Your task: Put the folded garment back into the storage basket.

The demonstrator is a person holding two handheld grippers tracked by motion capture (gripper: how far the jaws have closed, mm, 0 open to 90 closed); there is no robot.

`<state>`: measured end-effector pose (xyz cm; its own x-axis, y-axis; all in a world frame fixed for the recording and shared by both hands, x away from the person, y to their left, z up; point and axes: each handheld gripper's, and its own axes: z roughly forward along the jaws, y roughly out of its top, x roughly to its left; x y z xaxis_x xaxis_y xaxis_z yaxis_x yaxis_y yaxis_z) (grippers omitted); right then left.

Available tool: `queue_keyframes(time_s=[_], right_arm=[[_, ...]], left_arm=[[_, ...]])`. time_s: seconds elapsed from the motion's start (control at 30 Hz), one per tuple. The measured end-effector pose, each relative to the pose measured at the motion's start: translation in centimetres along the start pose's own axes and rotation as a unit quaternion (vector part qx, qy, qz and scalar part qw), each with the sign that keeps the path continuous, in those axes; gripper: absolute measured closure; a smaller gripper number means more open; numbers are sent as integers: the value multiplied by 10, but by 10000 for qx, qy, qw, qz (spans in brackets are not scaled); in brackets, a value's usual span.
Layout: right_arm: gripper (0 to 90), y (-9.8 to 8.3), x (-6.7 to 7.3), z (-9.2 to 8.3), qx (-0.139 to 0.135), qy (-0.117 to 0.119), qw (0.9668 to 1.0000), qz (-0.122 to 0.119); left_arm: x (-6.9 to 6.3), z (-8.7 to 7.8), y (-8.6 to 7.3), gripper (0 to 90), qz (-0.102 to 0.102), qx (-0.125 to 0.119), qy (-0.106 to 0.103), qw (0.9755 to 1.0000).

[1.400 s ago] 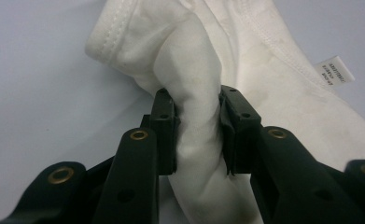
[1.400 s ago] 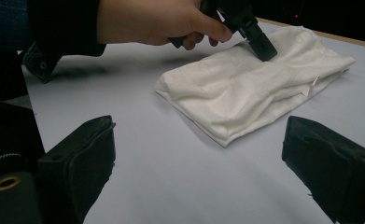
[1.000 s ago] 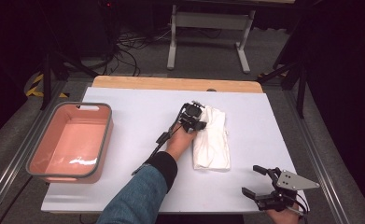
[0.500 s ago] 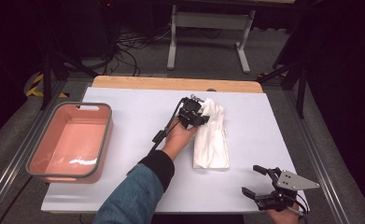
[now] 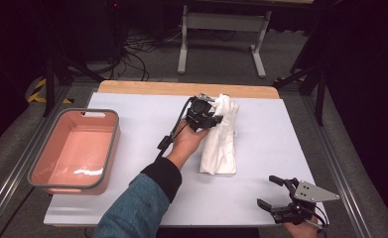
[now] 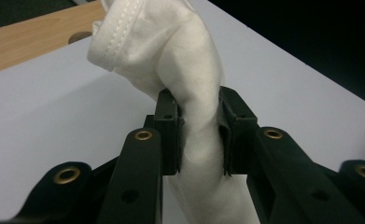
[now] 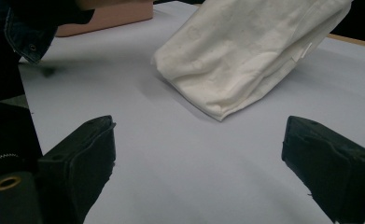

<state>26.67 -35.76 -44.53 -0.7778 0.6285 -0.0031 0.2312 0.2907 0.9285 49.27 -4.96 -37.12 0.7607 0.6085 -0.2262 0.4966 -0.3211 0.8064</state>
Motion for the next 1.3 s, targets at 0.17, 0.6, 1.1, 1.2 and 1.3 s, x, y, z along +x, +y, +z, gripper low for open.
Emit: queue_keyframes(time_s=[0.17,0.6,1.1,1.2,1.3], right_arm=[[103,0,0,1,4,11,10000,-4],[102,1,-2,4,-3,46,10000,3],[102,6,-9,15,-23,123,9999,-25],[103,7,-10,17,-24,153,9999,-31],[102,8,-11,20,-24,174,9998,-46]], left_arm=[[-5,-11,6,729,90,-95,-75,9999],[-14,-41,16,729,304,-322,-126,9989],[-17,-87,19,729,407,-571,-138,9974],[-18,-95,19,729,465,-590,-118,9971],[-18,-107,18,728,508,-601,-100,9969]])
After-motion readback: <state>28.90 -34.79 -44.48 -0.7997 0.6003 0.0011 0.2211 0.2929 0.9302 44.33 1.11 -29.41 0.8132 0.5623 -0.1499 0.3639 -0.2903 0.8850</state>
